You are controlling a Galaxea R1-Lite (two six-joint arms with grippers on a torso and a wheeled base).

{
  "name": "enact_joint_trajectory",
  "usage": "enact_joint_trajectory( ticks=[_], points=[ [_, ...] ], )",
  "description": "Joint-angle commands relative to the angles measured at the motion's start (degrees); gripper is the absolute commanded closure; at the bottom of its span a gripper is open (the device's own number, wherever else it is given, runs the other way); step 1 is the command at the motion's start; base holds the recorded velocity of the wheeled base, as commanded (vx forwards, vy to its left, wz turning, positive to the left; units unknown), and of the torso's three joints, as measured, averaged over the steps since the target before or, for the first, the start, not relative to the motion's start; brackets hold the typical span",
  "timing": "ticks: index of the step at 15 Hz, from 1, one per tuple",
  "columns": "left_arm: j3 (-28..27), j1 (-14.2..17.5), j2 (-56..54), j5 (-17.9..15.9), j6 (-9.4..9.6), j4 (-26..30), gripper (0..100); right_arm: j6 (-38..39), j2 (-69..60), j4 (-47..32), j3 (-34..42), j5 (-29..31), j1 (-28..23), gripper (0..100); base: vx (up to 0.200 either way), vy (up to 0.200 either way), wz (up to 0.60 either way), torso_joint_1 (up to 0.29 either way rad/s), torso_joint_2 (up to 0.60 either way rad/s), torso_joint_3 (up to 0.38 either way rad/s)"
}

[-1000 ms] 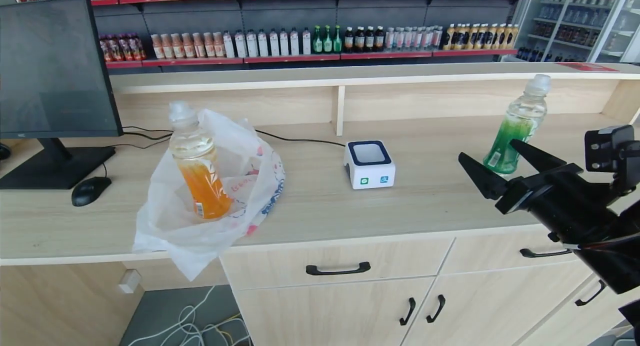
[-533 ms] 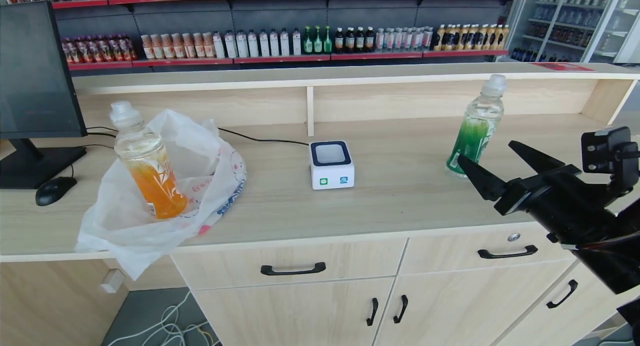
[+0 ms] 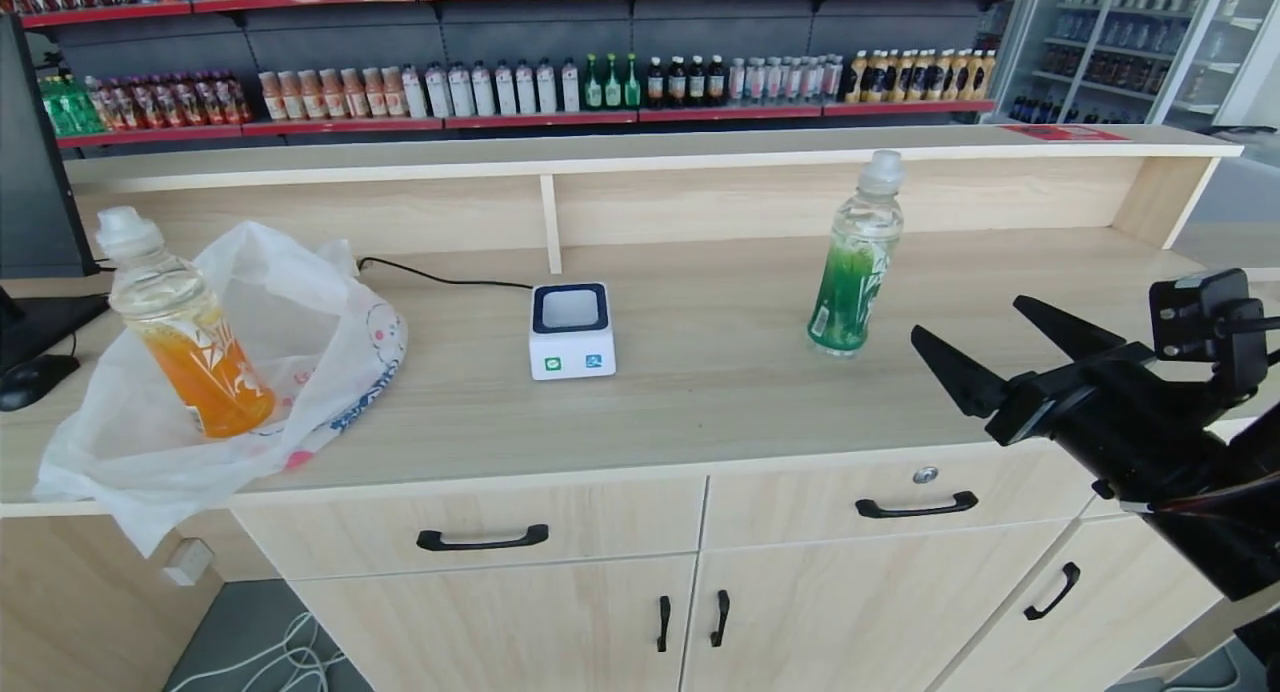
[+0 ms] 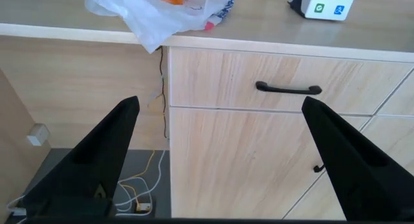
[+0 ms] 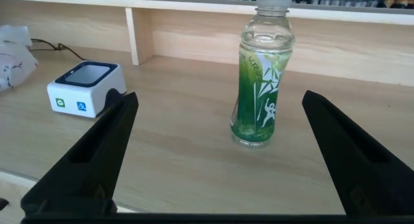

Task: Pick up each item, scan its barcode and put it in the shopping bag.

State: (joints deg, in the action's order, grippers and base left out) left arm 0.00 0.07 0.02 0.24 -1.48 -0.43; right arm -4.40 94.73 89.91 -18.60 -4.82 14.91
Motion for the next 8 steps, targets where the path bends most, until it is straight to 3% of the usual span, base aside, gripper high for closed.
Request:
enact_joint_trajectory(
  ticks=[1, 2, 8],
  points=[
    [0.0, 0.0, 0.1, 0.0, 0.07, 0.0, 0, -0.7, 0.0, 0.1, 1.8, -0.1, 0.0, 0, 0.000, -0.200, 0.00, 0.002, 0.00, 0.002],
    [0.0, 0.0, 0.1, 0.0, 0.07, -0.1, 0, -0.5, 0.1, 0.1, 1.9, 0.0, 0.1, 0, 0.000, -0.200, 0.00, 0.002, 0.00, -0.002],
    [0.0, 0.0, 0.1, 0.0, 0.07, 0.0, 0, 0.5, 1.0, 0.1, 2.0, 0.0, -0.1, 0, 0.200, 0.000, 0.00, 0.000, 0.00, 0.006]
  ],
)
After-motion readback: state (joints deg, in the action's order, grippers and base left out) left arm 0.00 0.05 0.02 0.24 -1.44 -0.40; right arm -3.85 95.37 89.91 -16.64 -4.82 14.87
